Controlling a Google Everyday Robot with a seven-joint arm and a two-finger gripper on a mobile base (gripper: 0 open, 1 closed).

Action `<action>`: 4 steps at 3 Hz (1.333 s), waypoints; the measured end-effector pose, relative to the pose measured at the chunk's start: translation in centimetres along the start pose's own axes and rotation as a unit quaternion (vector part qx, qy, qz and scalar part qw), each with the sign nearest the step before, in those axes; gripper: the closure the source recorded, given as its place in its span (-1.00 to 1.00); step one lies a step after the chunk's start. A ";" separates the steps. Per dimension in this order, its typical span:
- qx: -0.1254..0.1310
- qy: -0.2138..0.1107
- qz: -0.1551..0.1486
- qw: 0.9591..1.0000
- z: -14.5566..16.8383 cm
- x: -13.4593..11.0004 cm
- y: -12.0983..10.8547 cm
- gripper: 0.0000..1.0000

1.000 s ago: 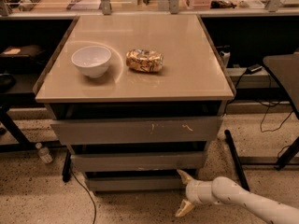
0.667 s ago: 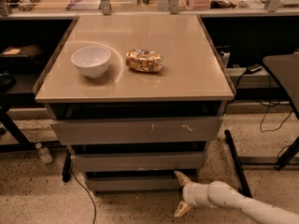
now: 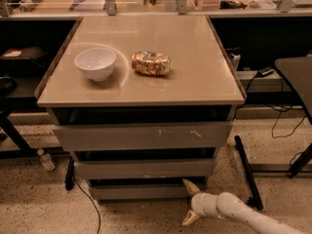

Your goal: Open bottom drawer

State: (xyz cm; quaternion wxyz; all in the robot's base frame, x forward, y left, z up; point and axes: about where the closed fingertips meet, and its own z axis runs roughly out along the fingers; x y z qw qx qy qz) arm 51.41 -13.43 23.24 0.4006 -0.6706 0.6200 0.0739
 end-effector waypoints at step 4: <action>-0.030 0.006 0.016 0.999 6.1 7.3 -3.6 -1.00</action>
Offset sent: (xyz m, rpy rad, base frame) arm 0.0767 -0.0354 -0.0569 -0.0399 0.0174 -0.0021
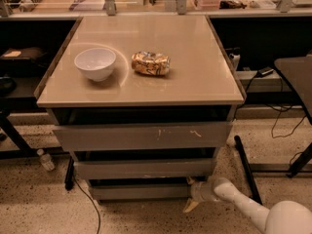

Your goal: Open bottom drawer

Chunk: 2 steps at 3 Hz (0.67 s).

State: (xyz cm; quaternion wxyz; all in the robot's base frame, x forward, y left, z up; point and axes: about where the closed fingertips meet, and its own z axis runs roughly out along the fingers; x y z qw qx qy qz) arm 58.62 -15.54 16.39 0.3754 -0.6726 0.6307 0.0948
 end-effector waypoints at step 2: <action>-0.018 -0.008 0.019 1.000 0.1 0.7 0.8 -0.62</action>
Offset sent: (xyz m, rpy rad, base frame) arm -0.0044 -0.0035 -0.0069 0.0160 0.0388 -0.0002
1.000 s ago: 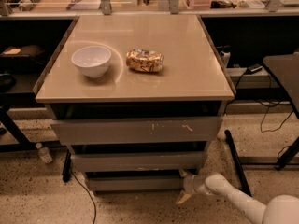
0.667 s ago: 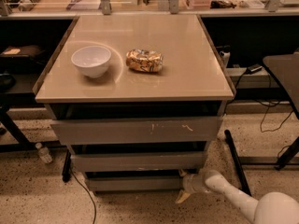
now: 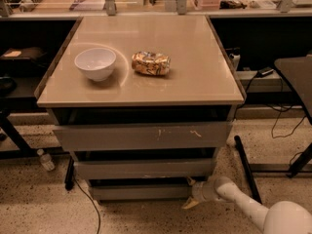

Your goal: Open bottom drawer

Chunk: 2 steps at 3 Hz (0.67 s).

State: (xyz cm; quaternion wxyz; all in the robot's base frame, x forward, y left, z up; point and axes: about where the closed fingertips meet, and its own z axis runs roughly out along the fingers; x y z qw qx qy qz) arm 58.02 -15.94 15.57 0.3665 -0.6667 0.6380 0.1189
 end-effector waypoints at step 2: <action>0.000 0.000 0.000 1.000 -0.5 -0.5 -0.4 0.32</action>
Offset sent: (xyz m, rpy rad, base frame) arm -0.0059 0.0184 0.0281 0.0690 0.0406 0.0817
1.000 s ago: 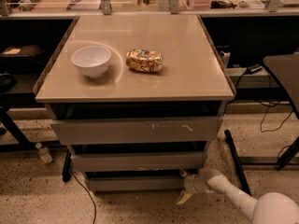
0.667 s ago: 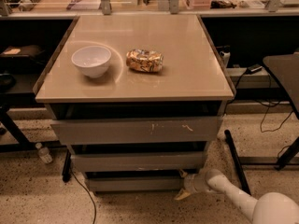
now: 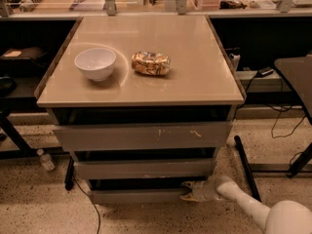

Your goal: Open bottom drawer

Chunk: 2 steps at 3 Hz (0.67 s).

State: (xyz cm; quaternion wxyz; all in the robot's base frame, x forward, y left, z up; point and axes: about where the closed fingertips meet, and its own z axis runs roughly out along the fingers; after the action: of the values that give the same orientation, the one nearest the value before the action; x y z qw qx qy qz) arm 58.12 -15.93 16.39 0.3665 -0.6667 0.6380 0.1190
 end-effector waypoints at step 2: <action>0.011 0.012 0.016 1.000 -1.9 0.5 0.0 1.00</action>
Offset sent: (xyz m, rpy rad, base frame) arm -0.2318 -0.0257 -0.0166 0.1452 0.3648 -0.2163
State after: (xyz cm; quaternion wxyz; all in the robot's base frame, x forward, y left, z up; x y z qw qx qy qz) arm 57.66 -17.53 17.35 0.3635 -0.6537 0.6546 0.1099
